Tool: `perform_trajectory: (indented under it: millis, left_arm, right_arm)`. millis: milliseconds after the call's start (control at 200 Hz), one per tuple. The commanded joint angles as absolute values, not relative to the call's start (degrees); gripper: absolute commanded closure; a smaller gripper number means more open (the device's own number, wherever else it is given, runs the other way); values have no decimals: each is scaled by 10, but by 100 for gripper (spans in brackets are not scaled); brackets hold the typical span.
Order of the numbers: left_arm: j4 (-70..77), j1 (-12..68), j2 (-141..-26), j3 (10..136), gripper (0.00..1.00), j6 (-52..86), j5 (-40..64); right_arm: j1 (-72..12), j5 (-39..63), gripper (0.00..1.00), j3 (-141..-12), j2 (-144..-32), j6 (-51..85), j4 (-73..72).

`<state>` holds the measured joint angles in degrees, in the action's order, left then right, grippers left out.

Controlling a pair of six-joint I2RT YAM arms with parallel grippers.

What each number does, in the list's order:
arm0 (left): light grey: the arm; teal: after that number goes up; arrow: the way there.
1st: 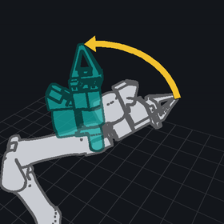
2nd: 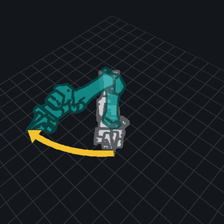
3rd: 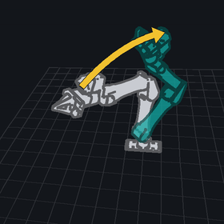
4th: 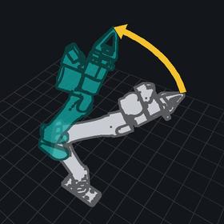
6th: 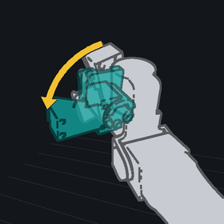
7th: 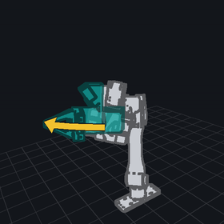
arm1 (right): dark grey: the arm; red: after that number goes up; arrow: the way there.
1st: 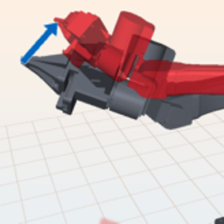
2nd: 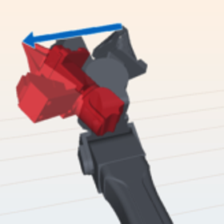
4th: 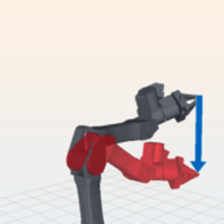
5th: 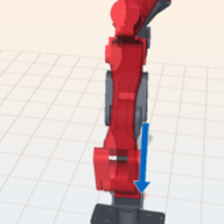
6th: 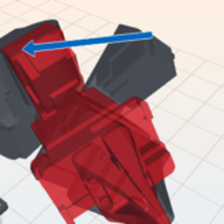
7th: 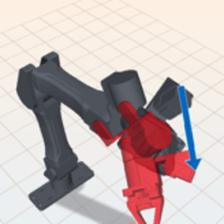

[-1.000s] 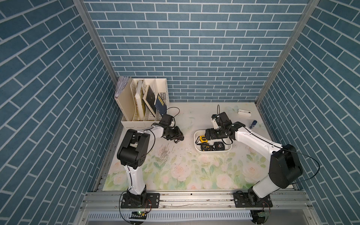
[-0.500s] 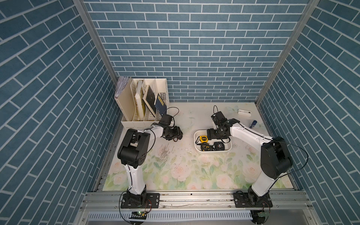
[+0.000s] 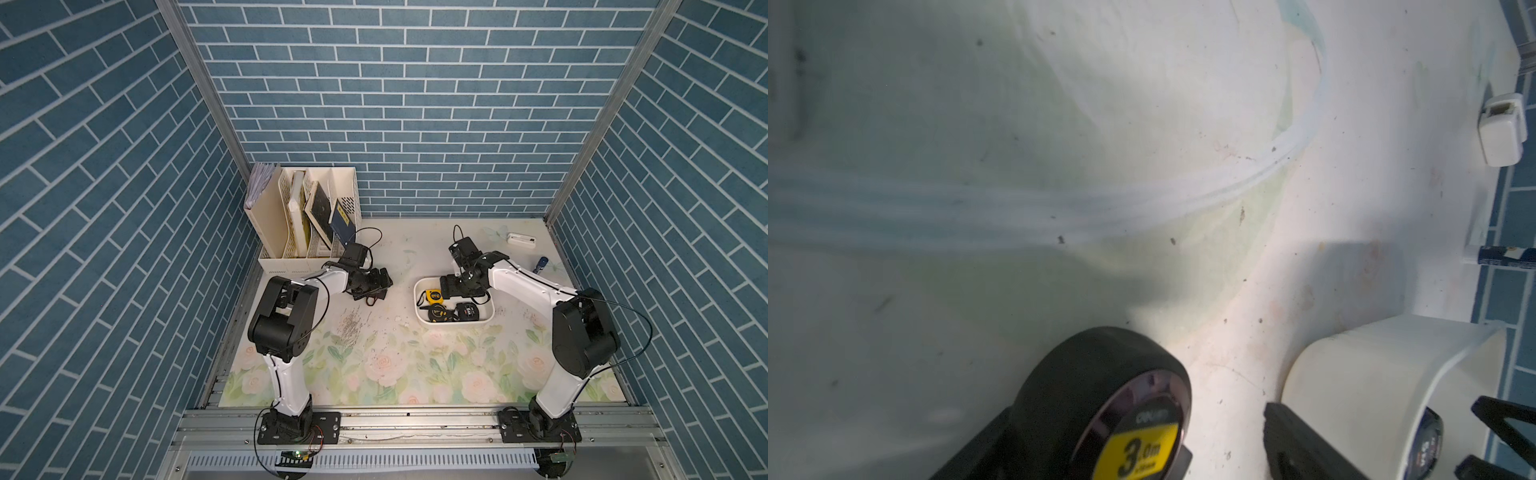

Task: Take the tape measure out of the storage box
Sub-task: Place the tape measure at the center of the board.

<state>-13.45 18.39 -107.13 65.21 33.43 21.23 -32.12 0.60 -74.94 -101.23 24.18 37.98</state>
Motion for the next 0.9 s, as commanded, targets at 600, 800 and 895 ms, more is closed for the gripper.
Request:
perform_trajectory:
  millis: [600, 800, 895]
  left_arm:
    - [-245, 177, -882, 647, 0, 357, 56]
    - [-249, 177, -857, 646, 0, 366, 37]
    - [-250, 177, -851, 646, 0, 368, 32]
  right_arm:
    - [-363, 13, 20, -799, -1105, 275, 330]
    - [-375, -4, 20, -801, -1117, 287, 316]
    - [-381, -18, 20, -802, -1123, 290, 312]
